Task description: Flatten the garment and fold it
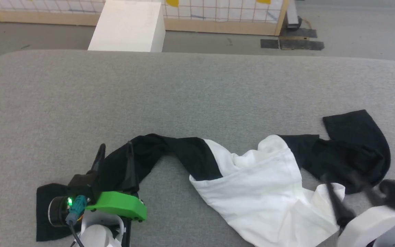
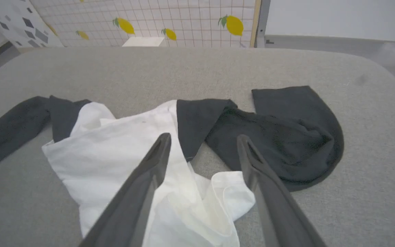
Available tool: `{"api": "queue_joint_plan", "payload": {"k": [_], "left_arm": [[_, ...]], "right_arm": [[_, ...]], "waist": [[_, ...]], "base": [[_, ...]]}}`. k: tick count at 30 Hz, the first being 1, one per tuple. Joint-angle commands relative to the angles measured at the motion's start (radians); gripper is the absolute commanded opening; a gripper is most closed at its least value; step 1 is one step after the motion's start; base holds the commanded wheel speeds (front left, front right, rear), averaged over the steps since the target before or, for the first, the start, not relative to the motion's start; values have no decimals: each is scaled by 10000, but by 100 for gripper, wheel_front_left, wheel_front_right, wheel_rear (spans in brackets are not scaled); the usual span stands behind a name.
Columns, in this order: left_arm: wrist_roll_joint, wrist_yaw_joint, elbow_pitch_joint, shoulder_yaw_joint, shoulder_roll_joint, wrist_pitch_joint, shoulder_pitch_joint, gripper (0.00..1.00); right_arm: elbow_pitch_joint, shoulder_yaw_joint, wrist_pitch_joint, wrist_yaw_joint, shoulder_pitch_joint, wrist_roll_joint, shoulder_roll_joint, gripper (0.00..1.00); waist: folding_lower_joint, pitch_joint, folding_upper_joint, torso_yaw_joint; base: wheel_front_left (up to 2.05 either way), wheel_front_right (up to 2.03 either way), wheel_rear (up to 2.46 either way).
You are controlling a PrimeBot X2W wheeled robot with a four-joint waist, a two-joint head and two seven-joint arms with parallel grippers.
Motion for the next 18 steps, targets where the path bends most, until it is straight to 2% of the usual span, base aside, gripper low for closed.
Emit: {"api": "queue_joint_plan", "payload": {"k": [1, 6, 9, 13, 18], "left_arm": [[81, -77, 41, -78, -22, -45, -13, 100], [7, -377, 168, -743, -22, -45, -265, 100], [-13, -866, 569, -1802, -22, 18, -628, 100], [-115, -1363, 1039, -3460, -22, 717, -1435, 100], [-584, -1585, 1378, -5232, -22, 1853, -2519, 100]], "right_arm": [[315, -181, -667, -11, -187, -40, 85, 100], [1197, -488, -2159, -11, -442, 164, 143, 100], [1677, -469, -2544, -11, -582, 401, 146, 100], [1877, -324, -2719, -11, -756, 467, 148, 100], [2119, -357, -3032, -11, -1065, 367, 149, 100]], "waist": [[1, -12, 105, -47], [1, 78, 105, -65], [1, 131, 105, -107], [1, 205, 105, -222], [1, 269, 105, -466]], "base": [[0, 0, 0], [0, 0, 0], [0, 0, 0], [0, 0, 0], [0, 0, 0]]}}
